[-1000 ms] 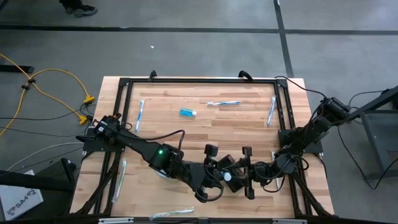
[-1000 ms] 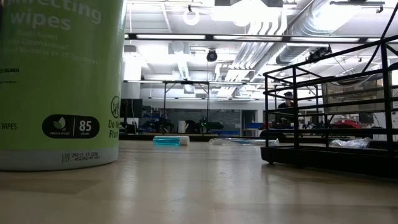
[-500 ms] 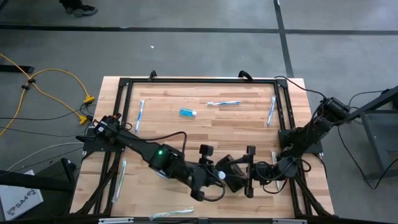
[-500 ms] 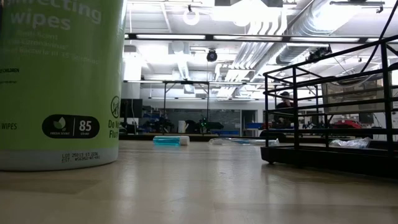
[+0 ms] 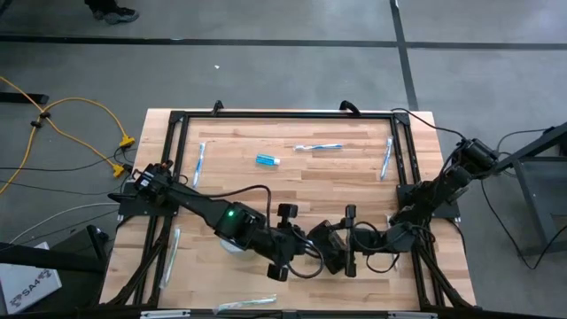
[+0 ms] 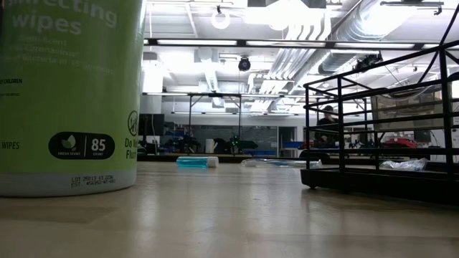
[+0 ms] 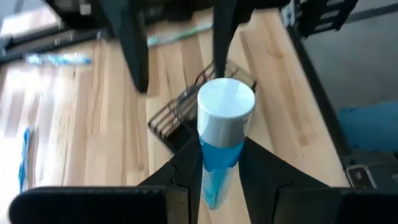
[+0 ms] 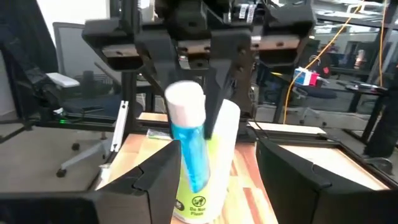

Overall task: Pick & Place toothbrushing station
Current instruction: Put the bottom blue mouthwash into the black mesh organizer

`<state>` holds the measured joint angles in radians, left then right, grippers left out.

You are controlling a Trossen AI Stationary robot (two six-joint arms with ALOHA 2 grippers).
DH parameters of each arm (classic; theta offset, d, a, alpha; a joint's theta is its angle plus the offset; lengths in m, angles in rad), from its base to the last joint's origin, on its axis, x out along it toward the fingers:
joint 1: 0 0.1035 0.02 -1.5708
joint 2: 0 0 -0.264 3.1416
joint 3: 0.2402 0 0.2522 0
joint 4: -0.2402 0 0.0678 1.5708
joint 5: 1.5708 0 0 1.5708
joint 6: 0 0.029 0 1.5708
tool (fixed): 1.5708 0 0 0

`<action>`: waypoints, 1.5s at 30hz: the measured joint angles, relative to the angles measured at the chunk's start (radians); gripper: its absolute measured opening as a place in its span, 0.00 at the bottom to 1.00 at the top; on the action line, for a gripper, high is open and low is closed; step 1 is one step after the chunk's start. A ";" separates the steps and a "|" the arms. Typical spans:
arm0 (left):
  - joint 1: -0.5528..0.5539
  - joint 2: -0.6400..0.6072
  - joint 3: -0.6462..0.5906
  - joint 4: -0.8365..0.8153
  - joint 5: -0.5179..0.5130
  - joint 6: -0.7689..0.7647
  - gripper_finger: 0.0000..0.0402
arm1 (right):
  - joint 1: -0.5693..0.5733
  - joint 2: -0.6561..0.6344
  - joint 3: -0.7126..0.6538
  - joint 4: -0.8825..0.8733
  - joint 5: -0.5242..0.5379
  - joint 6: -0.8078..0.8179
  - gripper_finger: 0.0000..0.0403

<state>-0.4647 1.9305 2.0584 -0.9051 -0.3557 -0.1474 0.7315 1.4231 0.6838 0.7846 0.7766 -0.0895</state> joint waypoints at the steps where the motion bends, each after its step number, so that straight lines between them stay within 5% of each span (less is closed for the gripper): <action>1: 0.004 0.000 0.000 -0.014 0.000 -0.008 0.20 | -0.005 0.000 0.000 -0.002 -0.002 0.000 0.50; 23: 0.088 0.081 0.000 -0.124 0.214 -0.049 0.20 | -0.092 0.009 0.000 -0.199 -0.160 0.260 0.50; 45: 0.122 0.081 0.000 -0.088 0.230 -0.033 0.19 | -0.133 0.009 0.000 -0.198 -0.261 0.281 0.50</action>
<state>-0.3429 2.0113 2.0579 -0.9928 -0.1257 -0.1802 0.5987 1.4322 0.6838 0.5869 0.5159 0.1913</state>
